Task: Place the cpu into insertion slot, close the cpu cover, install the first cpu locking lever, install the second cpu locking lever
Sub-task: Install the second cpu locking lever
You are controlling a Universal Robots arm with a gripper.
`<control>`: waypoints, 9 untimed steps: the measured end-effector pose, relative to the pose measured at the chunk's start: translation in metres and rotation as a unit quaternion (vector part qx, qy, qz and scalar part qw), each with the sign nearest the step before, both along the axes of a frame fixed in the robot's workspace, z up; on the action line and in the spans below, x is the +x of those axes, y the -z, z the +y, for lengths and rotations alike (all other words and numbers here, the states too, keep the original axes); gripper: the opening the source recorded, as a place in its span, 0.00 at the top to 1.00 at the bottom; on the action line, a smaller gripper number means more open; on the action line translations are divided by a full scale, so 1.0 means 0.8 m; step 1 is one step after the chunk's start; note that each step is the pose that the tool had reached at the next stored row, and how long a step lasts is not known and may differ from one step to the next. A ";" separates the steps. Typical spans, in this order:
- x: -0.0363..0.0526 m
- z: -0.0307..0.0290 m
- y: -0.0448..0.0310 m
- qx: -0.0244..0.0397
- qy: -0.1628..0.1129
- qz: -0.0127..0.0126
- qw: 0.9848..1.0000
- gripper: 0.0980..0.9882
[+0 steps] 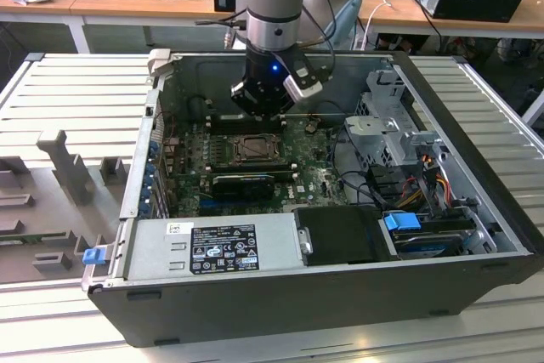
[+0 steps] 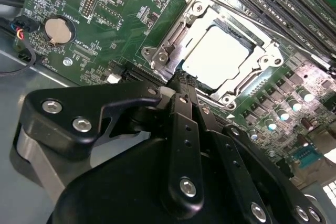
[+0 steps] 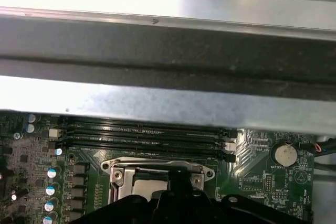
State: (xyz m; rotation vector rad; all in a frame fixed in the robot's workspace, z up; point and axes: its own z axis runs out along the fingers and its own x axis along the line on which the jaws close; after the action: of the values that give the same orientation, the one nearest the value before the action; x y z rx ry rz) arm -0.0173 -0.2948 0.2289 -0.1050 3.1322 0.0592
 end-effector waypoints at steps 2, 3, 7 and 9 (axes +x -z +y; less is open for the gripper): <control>0.000 0.0000 -0.0055 -0.001 0.000 0.000 1.000 0.99; 0.000 0.0000 -0.0077 -0.001 0.000 0.000 1.000 0.99; 0.000 -0.0047 -0.0096 -0.002 0.000 0.000 1.000 0.99; 0.000 -0.0076 -0.0096 -0.002 0.000 0.000 1.000 0.99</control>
State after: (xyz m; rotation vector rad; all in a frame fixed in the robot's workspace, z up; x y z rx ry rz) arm -0.0174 -0.3009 0.2366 -0.1049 3.1325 0.0534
